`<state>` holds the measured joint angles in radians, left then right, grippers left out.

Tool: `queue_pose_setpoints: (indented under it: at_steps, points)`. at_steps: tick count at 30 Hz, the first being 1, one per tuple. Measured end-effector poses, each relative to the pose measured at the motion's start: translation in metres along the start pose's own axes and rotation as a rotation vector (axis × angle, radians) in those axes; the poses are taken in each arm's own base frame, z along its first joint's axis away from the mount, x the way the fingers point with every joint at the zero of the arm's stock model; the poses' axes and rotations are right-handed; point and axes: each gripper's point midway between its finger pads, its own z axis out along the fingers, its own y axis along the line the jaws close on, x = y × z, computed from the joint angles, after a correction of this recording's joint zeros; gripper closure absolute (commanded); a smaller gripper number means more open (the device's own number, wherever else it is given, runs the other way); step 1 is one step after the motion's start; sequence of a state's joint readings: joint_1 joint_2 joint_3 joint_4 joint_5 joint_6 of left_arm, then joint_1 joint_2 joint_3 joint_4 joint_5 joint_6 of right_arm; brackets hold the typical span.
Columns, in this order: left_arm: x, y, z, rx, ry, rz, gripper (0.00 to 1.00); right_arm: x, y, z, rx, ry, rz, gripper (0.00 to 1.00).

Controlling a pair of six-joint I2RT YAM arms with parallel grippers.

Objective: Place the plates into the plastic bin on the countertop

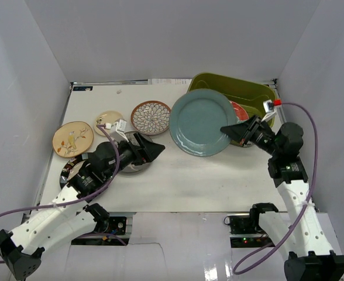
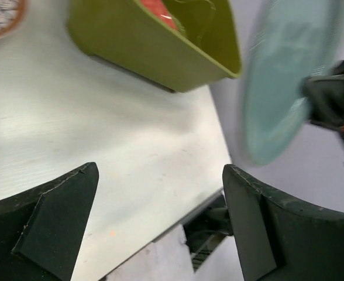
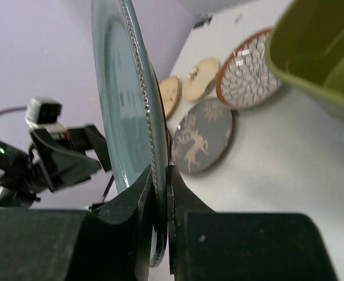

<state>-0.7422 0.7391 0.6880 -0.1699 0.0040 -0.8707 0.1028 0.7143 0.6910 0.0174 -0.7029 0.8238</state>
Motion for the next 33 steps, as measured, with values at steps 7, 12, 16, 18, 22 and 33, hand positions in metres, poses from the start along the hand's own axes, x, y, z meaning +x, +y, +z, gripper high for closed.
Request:
queue_pose_setpoints:
  at_steps: [7, 12, 16, 18, 22, 33]
  points:
    - [0.003, 0.050, -0.022, -0.218, -0.029, 0.049, 0.02, -0.088, 0.017, 0.018, 0.053, -0.120, -0.082, 0.92]
    - [0.023, 0.092, -0.036, -0.351, 0.002, 0.059, 0.02, -0.138, -0.012, 0.025, 0.178, -0.187, -0.096, 0.92]
    - [0.036, 0.115, -0.049, -0.422, 0.020, 0.055, 0.02, -0.165, -0.054, 0.018, 0.323, -0.229, -0.074, 0.92]
    - [0.039, 0.121, -0.053, -0.444, 0.020, 0.052, 0.02, -0.175, -0.074, 0.014, 0.393, -0.243, -0.066, 0.92]
    - [0.042, 0.129, -0.058, -0.477, 0.022, 0.040, 0.02, -0.179, -0.112, 0.012, 0.502, -0.241, -0.037, 0.92]
    - [0.052, 0.153, -0.060, -0.576, 0.010, -0.027, 0.02, -0.165, -0.177, 0.015, 0.663, -0.186, 0.025, 0.92]
